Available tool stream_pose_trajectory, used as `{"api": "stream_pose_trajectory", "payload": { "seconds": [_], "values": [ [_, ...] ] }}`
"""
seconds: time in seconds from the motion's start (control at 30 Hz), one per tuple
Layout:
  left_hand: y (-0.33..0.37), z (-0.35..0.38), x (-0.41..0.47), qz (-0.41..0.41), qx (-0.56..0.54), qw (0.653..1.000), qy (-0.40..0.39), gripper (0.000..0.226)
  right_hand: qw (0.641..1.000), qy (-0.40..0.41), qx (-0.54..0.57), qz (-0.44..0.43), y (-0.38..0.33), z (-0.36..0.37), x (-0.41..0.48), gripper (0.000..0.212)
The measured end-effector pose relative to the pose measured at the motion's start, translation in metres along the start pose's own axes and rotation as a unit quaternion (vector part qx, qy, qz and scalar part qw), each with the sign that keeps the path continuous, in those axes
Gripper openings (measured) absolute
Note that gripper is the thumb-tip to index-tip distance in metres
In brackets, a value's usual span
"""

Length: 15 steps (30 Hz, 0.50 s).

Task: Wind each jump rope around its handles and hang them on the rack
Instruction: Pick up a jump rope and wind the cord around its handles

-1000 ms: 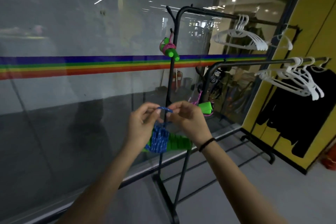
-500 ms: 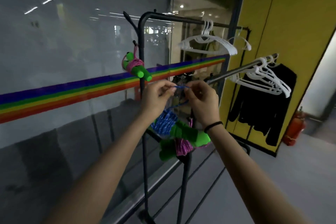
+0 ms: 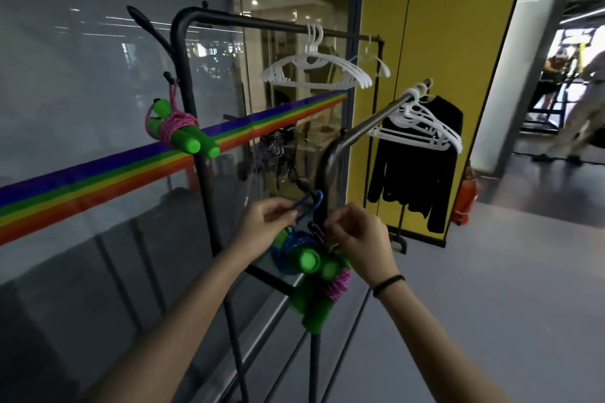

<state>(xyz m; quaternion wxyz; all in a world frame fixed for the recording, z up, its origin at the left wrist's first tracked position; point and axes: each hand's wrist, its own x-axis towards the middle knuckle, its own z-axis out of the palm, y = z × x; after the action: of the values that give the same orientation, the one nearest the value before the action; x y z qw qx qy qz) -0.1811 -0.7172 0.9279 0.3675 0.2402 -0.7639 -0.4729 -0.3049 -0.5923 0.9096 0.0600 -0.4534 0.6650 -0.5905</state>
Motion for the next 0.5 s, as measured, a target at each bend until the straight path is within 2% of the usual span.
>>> {"api": "stream_pose_trajectory", "payload": {
  "seconds": [0.13, 0.2, 0.3, 0.4, 0.5],
  "values": [
    [0.006, 0.007, -0.017, -0.008, -0.015, 0.998, 0.062, 0.016, 0.998, -0.04, 0.048, -0.01, -0.013, -0.014, -0.011, 0.008],
    [0.011, 0.011, -0.034, -0.015, -0.017, 0.995, 0.093, 0.016, 0.994, -0.084, 0.065, -0.011, -0.018, -0.024, -0.022, 0.013],
    [0.017, 0.017, -0.066, -0.035, -0.028, 0.988, 0.148, 0.014, 0.985, -0.15, 0.083, -0.001, -0.019, -0.034, -0.038, 0.009],
    [0.024, 0.029, -0.126, -0.088, -0.056, 0.972, 0.209, 0.021, 0.96, -0.254, 0.115, 0.024, -0.016, -0.042, -0.076, 0.014],
    [0.03, 0.046, -0.213, -0.136, -0.063, 0.949, 0.278, 0.021, 0.92, -0.366, 0.131, 0.046, -0.015, -0.044, -0.127, 0.023]
  ]
}}
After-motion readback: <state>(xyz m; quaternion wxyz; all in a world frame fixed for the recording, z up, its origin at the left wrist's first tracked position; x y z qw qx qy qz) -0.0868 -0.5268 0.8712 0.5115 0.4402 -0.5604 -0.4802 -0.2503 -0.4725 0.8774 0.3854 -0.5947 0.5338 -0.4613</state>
